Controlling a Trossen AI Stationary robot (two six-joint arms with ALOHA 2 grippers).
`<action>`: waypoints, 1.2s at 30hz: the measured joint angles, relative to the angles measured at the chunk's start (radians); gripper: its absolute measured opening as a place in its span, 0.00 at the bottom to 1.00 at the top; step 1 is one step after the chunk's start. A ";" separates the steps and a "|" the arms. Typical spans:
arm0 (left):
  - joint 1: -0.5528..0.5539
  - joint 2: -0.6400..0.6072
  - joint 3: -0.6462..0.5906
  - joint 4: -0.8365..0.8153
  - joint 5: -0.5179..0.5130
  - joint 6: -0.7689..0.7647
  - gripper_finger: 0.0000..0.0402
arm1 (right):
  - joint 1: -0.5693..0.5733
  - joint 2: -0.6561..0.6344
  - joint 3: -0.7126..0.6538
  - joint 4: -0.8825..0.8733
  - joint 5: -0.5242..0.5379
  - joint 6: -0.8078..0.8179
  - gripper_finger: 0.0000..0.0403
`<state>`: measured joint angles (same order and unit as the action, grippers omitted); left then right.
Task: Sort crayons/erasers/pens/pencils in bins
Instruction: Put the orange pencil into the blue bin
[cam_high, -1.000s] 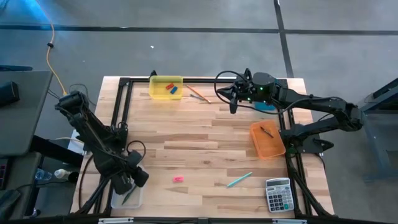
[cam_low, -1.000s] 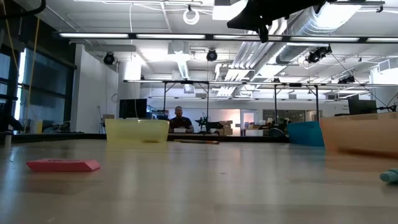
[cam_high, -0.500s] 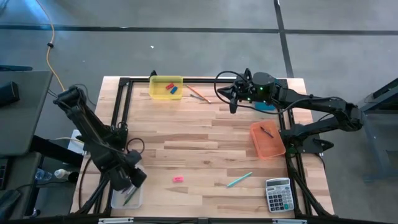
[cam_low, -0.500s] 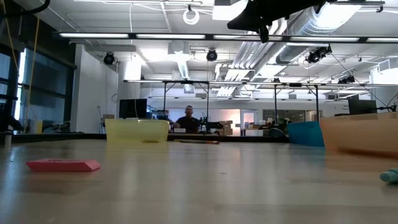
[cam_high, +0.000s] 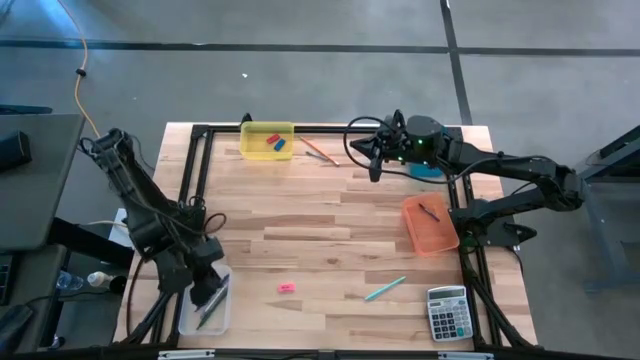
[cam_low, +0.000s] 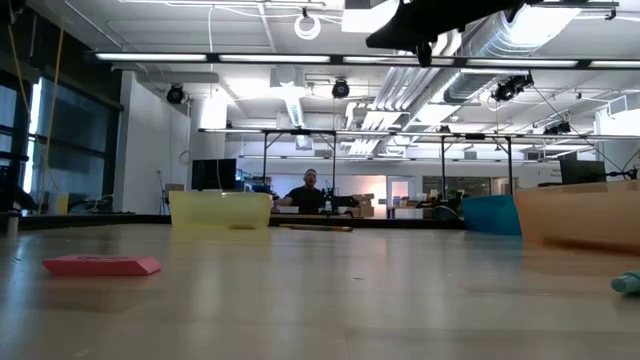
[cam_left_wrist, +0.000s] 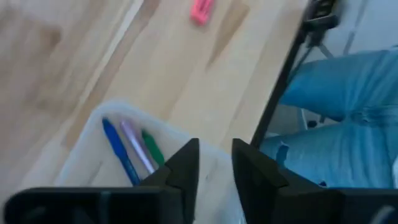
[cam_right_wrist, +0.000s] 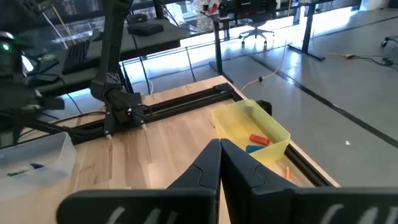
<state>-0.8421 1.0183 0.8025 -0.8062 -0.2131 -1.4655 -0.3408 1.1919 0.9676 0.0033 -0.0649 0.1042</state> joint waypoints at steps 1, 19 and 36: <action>0.015 -0.011 0.014 -0.017 0.000 0.039 0.17 | -0.002 0.000 0.000 0.000 0.000 0.000 0.00; 0.646 -0.147 0.046 0.060 -0.026 0.784 0.00 | -0.006 -0.003 0.000 0.008 -0.004 0.031 0.00; 0.968 -0.245 -0.276 0.604 0.171 0.901 0.00 | -0.007 0.227 0.183 -0.343 0.095 0.139 0.00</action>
<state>0.1264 0.7737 0.5266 -0.2021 -0.0418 -0.5645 -0.3475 1.4187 1.1504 -0.3392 0.0301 0.2432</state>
